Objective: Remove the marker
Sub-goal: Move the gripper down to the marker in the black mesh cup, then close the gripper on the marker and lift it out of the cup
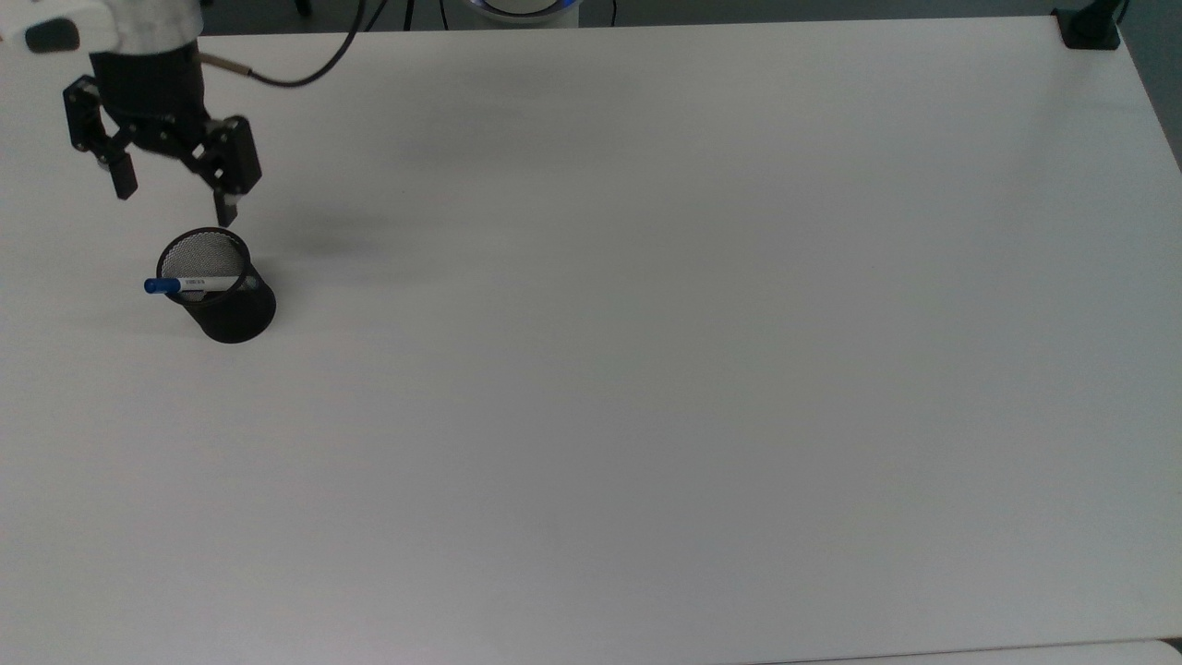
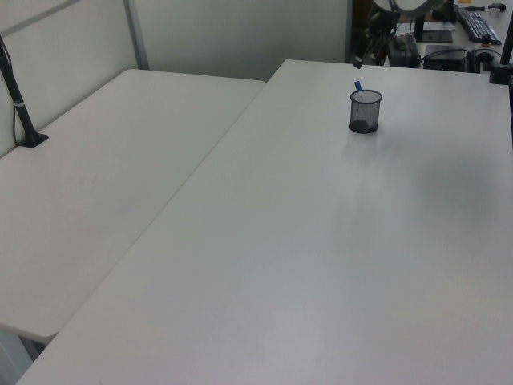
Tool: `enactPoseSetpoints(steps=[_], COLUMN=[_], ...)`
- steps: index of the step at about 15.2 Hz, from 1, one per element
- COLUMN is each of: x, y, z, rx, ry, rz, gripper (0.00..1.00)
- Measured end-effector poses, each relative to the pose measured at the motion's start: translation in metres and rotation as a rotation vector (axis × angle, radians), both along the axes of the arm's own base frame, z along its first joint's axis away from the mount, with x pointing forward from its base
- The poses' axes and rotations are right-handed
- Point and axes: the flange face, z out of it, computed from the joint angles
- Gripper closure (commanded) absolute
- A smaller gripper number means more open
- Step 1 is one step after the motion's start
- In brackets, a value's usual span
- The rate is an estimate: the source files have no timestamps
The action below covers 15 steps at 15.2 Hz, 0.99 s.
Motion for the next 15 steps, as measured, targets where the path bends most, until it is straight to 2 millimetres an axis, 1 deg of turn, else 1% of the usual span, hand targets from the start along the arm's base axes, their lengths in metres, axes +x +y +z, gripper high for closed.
enactPoseSetpoints(steps=[2, 4, 5, 6, 7, 9, 10, 11, 12, 13, 15], x=[0.004, 0.007, 0.009, 0.01, 0.011, 0.013, 0.013, 0.014, 0.015, 0.015, 0.016], y=[-0.015, -0.029, -0.034, -0.036, -0.038, -0.043, -0.045, -0.047, -0.047, -0.047, -0.048], z=[-0.019, -0.037, -0.05, -0.058, -0.068, -0.085, -0.091, -0.095, -0.098, -0.097, -0.095], rx=[-0.014, -0.033, -0.045, -0.051, -0.056, -0.063, -0.068, -0.072, -0.074, -0.075, -0.07], ry=[-0.012, -0.025, -0.035, -0.039, -0.041, -0.04, -0.043, -0.05, -0.054, -0.059, -0.069], rz=[-0.03, -0.052, -0.059, -0.061, -0.063, -0.068, -0.07, -0.073, -0.074, -0.076, -0.087], gripper=[0.11, 0.23, 0.27, 0.34, 0.38, 0.48, 0.61, 0.78, 0.91, 1.0, 1.0])
